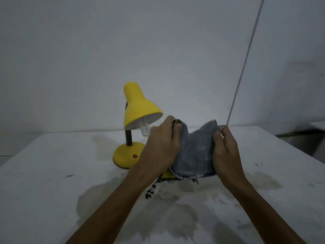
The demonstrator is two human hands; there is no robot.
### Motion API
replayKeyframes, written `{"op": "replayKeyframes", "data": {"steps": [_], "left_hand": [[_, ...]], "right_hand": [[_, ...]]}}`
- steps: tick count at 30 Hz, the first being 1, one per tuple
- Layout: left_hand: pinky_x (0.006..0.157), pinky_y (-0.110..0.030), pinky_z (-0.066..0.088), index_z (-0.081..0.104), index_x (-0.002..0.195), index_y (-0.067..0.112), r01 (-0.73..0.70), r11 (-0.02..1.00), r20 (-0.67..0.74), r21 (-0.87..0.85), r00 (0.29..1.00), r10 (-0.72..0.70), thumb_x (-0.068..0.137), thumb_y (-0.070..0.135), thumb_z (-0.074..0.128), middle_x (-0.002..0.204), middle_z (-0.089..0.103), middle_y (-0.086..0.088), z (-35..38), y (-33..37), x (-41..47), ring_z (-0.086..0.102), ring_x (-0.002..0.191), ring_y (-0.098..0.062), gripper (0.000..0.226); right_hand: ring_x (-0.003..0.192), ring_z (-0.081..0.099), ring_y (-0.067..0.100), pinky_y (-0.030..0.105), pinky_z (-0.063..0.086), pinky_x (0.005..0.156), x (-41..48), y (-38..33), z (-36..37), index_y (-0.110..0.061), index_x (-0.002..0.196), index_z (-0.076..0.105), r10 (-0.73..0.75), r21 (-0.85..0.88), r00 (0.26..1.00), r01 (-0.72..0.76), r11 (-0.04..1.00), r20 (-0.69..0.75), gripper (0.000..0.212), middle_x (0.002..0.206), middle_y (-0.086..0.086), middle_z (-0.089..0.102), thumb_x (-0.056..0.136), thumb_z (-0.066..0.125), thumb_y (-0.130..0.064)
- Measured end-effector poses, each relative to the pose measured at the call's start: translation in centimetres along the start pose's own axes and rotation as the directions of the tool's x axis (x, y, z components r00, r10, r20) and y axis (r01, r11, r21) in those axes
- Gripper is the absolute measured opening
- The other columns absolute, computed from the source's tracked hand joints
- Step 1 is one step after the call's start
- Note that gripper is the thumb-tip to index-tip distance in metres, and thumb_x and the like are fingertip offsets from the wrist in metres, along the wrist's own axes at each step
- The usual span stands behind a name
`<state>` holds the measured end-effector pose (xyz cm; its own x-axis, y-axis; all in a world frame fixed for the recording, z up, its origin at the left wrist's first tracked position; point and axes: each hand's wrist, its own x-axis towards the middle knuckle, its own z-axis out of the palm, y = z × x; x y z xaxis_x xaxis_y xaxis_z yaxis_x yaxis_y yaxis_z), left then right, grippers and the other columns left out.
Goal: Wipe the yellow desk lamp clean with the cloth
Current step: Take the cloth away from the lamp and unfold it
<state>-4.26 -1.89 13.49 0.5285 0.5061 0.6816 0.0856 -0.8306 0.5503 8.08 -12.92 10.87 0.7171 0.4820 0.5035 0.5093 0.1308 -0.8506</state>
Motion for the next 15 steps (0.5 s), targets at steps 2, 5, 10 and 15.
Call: {"op": "replayKeyframes", "data": {"steps": [2,5,10,15], "left_hand": [[0.05,-0.033,0.025,0.038,0.078,0.019,0.071,0.997,0.109,-0.022,0.992,-0.069,0.109,0.027,0.04,0.065,0.041,-0.005,4.5,-0.9,-1.0,0.044,0.057,-0.021,0.032],[0.047,-0.024,0.027,0.04,0.079,0.016,0.21,0.976,0.116,-0.054,0.972,-0.203,0.108,0.026,0.04,0.066,0.044,-0.001,8.9,-1.9,-0.9,0.044,0.058,-0.016,0.031],[0.068,-0.025,0.041,0.057,0.098,0.001,0.392,0.915,0.071,-0.09,0.919,-0.387,0.108,0.026,0.039,0.096,0.064,-0.015,11.7,-2.9,3.1,0.061,0.093,-0.032,0.031],[0.083,-0.036,0.047,0.054,0.122,-0.004,0.518,0.855,0.035,-0.024,0.855,-0.517,0.107,0.028,0.038,0.126,0.059,-0.026,12.0,-4.1,7.9,0.059,0.113,-0.038,0.039]], "right_hand": [[0.087,0.064,0.022,0.034,0.053,0.071,-0.1,3.8,-2.0,-0.018,0.099,0.054,0.093,-0.073,0.995,-0.094,0.993,-0.028,0.024,0.092,0.005,0.062,0.108,0.034,-0.03],[0.086,0.061,0.025,0.037,0.051,0.07,1.1,8.2,-4.4,-0.013,0.1,0.053,0.199,-0.167,0.978,-0.206,0.964,-0.06,0.026,0.089,0.004,0.06,0.108,0.035,-0.03],[0.079,0.058,0.022,0.028,0.046,0.062,6.9,10.1,-4.9,-0.005,0.106,0.054,0.109,-0.311,0.994,-0.113,0.944,-0.031,0.023,0.093,0.011,0.063,0.107,0.038,-0.022],[0.075,0.058,0.023,0.03,0.046,0.06,13.4,9.9,-2.7,-0.001,0.107,0.055,0.063,-0.452,0.996,-0.03,0.891,0.059,0.021,0.092,0.016,0.062,0.105,0.041,-0.017]]}}
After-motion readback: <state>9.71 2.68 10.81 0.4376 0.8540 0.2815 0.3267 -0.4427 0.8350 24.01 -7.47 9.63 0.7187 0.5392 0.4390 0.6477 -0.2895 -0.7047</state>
